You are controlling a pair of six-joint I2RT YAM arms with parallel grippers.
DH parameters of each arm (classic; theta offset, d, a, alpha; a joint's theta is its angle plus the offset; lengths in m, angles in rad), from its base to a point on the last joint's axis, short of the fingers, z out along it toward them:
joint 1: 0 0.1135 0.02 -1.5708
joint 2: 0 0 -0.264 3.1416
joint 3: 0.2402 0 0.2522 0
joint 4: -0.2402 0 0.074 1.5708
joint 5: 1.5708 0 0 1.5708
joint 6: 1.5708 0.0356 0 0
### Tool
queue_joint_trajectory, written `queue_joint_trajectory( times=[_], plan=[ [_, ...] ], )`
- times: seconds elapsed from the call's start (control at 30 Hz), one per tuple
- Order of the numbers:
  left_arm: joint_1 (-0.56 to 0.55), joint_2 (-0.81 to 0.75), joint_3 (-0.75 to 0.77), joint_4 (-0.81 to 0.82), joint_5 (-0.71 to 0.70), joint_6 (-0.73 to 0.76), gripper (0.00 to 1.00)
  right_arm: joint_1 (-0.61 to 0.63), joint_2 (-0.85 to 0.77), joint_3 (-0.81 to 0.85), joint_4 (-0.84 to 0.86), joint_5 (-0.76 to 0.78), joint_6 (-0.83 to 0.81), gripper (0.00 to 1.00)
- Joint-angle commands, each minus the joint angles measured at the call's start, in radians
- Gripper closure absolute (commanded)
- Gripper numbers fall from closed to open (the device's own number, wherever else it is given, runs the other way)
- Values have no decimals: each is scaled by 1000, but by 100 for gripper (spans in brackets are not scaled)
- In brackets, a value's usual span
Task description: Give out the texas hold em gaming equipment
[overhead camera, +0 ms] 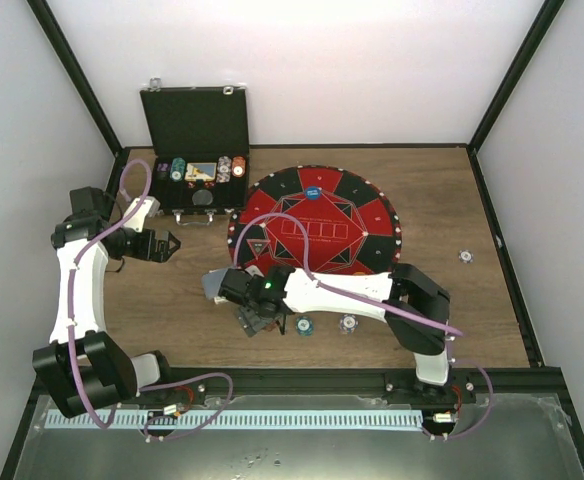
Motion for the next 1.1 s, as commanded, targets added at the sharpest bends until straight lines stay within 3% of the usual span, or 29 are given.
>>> queue_joint_trajectory(
  times=[0.0, 0.3, 0.63, 1.07],
  plan=[
    [4, -12, -5, 7, 0, 13, 0, -4, -8, 4, -23, -16, 16, 12],
    [4, -7, -12, 4, 5, 15, 0, -4, 10, -23, -4, -42, 13, 31],
    [4, -3, 7, -5, -1, 17, 0, -4, 21, -42, 13, -57, 9, 35],
    [4, -1, 2, 4, -10, 15, 0, -2, 28, -43, 21, -56, 9, 56]
  ],
)
